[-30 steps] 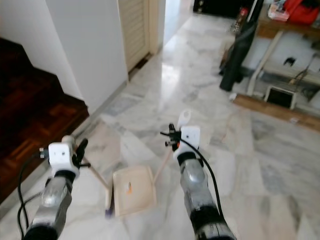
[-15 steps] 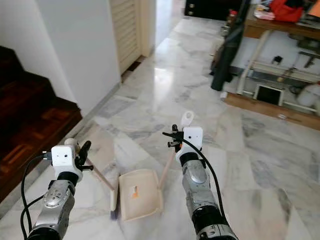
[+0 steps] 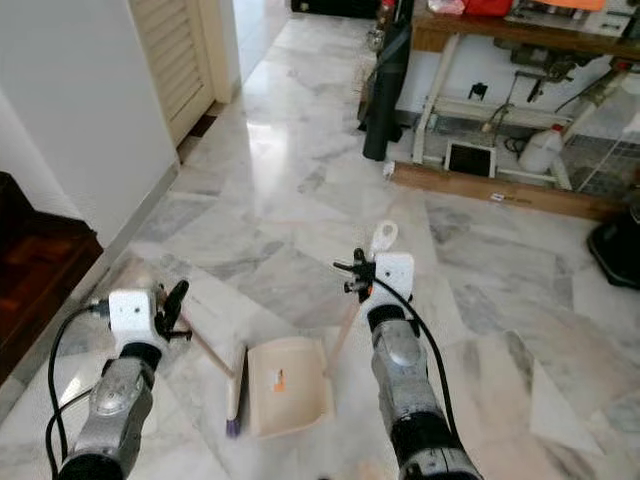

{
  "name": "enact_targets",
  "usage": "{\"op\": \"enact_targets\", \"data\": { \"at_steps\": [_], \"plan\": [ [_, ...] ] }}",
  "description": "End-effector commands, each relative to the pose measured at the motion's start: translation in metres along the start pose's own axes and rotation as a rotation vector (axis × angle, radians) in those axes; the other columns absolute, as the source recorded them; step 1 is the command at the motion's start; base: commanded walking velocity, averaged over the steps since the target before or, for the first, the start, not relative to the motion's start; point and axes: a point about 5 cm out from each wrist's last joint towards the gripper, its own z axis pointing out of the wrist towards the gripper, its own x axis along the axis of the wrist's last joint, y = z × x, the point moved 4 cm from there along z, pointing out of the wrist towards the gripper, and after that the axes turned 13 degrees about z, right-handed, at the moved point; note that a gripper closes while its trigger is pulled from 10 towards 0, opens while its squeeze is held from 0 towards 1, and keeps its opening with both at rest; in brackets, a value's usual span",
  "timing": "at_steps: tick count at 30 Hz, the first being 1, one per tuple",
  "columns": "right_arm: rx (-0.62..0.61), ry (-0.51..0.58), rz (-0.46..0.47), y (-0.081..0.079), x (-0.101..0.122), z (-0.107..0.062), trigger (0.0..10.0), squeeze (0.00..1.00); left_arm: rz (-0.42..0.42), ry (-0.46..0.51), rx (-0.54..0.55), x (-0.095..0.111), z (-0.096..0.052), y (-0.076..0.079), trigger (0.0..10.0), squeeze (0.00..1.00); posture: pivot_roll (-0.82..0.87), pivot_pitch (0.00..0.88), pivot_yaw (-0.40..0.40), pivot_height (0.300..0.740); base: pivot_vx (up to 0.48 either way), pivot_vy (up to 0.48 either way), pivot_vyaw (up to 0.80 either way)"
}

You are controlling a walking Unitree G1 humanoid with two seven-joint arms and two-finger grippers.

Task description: Sweep floor

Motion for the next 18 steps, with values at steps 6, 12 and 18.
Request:
{"op": "enact_targets", "data": {
  "at_steps": [6, 12, 18],
  "plan": [
    [0.007, 0.036, 0.000, -0.0038, 0.0096, 0.0043, 10.0, 0.00, -0.008, 0.027, 0.012, 0.0080, 0.0043, -0.0037, 10.0, 0.00, 0.01, 0.085, -0.008, 0.740, 0.000, 0.160, -0.78],
    [0.005, 0.036, -0.001, -0.0035, 0.0100, 0.0046, 10.0, 0.00, -0.004, 0.031, 0.010, 0.0087, 0.0046, -0.0037, 10.0, 0.00, 0.01, 0.088, -0.007, 0.740, 0.000, 0.213, -0.78],
    [-0.001, 0.040, -0.001, -0.0029, 0.0106, 0.0050, 10.0, 0.00, -0.001, 0.032, 0.008, 0.0091, 0.0051, -0.0039, 10.0, 0.00, 0.01, 0.087, -0.005, 0.740, 0.000, 0.000, -0.78]
  ]
}}
